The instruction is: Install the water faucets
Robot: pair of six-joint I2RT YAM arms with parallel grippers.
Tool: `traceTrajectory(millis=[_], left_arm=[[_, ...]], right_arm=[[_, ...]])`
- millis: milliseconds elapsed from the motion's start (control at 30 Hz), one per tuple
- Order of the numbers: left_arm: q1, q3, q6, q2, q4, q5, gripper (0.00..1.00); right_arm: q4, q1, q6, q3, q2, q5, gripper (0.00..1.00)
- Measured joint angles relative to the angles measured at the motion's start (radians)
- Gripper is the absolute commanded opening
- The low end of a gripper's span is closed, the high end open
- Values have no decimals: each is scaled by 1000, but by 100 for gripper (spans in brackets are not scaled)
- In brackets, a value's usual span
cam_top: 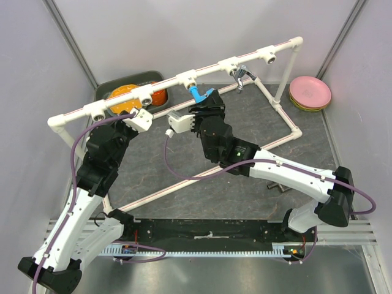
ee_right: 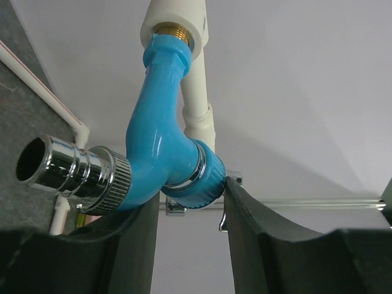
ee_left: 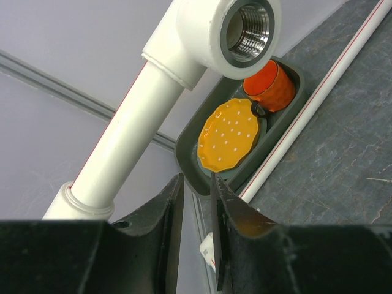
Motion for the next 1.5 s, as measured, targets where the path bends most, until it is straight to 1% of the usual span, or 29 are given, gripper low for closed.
traceTrajectory(millis=[67,100,300,433,567,600,733,800,833,867,933,967,1033,1067,1133,1167,1200,1233,1267,1300,1333,1367,1467,1500], left_arm=[[0,0,0,0,0,0,31],[0,0,0,0,0,0,31],[0,0,0,0,0,1,31],[0,0,0,-1,0,2,31],[1,0,0,-5,0,3,31],[2,0,0,-6,0,4,31],[6,0,0,-6,0,5,31],[6,0,0,-7,0,6,31],[6,0,0,-7,0,6,31],[6,0,0,-8,0,6,31],[6,0,0,-8,0,6,31],[6,0,0,-9,0,6,31],[6,0,0,-10,0,6,31],[6,0,0,-11,0,6,31],[7,0,0,-11,0,6,31],[7,0,0,-11,0,6,31],[8,0,0,-11,0,6,31],[10,0,0,-11,0,6,31],[10,0,0,-11,0,6,31],[11,0,0,-11,0,6,31],[11,0,0,-11,0,6,31],[12,0,0,-11,0,6,31],[13,0,0,-11,0,6,31],[13,0,0,-11,0,6,31]], right_arm=[[-12,-2,76,8,-1,-2,22],[-20,-3,112,11,-2,-2,19],[-60,-14,430,23,-13,-4,17],[-94,-37,692,23,-30,-37,15],[-112,-73,989,-15,-68,-118,10],[-108,-82,1063,-33,-82,-139,9],[-39,-121,1355,-127,-148,-224,8],[33,-142,1521,-201,-182,-264,10],[75,-148,1590,-233,-193,-280,13],[97,-152,1638,-257,-200,-280,20],[148,-164,1738,-301,-212,-306,25],[154,-166,1770,-302,-212,-319,31],[169,-165,1795,-302,-215,-340,37],[171,-163,1797,-302,-219,-349,44],[158,-161,1780,-300,-232,-365,51],[150,-161,1767,-300,-239,-371,59],[127,-161,1744,-296,-250,-379,63],[95,-161,1702,-289,-263,-394,67],[74,-162,1674,-282,-273,-404,76],[34,-163,1616,-268,-288,-427,79],[11,-162,1584,-258,-299,-440,80],[-18,-162,1523,-245,-312,-457,85],[-79,-161,1340,-224,-353,-497,91],[-93,-161,1243,-223,-370,-513,93]])
